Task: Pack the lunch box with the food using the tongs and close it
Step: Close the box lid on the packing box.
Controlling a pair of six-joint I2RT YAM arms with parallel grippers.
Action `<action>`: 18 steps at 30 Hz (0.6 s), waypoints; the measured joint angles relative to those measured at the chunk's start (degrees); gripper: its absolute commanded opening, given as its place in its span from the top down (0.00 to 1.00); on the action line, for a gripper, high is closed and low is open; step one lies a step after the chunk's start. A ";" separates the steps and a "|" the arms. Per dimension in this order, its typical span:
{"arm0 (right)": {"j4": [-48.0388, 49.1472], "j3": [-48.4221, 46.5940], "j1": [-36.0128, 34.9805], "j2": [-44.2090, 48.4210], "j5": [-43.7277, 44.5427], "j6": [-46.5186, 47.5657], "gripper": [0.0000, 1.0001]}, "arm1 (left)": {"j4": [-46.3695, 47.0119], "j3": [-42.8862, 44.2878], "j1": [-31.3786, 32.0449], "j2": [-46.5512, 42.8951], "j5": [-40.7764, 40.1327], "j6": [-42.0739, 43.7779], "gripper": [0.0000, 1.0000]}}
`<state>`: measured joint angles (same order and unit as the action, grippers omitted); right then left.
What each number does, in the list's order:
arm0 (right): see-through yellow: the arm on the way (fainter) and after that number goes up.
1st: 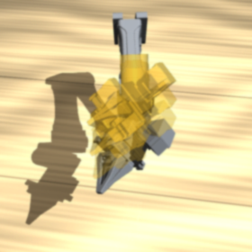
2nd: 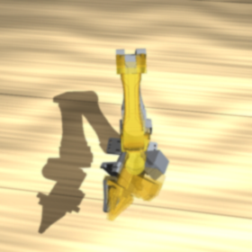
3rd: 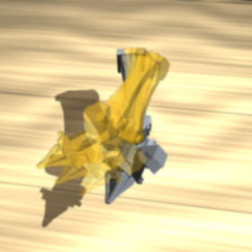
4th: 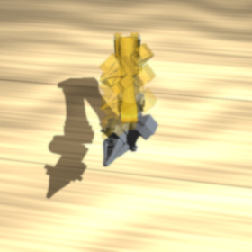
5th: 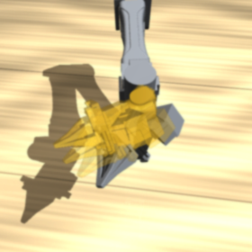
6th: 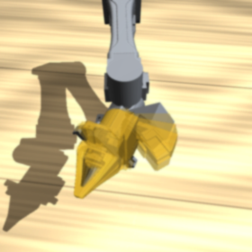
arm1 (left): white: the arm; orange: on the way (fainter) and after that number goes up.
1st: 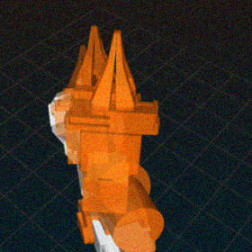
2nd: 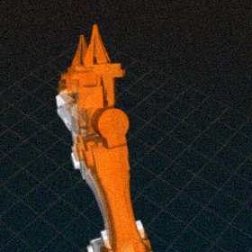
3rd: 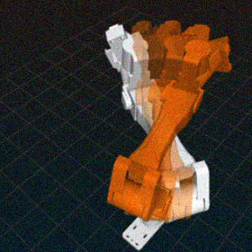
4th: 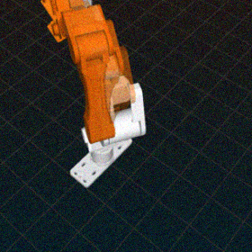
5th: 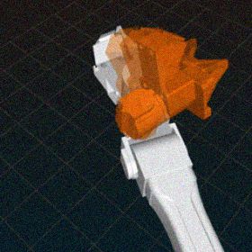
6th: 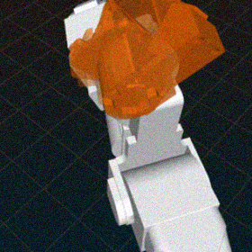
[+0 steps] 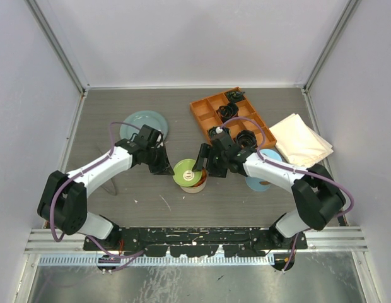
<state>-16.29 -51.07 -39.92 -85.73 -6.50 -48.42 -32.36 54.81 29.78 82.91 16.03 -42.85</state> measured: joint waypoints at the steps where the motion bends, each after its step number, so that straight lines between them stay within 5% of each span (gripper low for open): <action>1: 0.09 0.02 0.00 -0.02 0.00 -0.02 0.21 | -0.02 0.11 0.11 0.02 -0.11 0.00 1.00; 18: 0.83 1.90 0.02 1.73 1.60 -1.33 0.18 | 1.05 2.91 1.44 0.66 -0.15 -0.50 1.00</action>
<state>-15.46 -49.17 -39.90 -84.01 -4.91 -49.76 -31.31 57.71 31.22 83.57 15.88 -43.35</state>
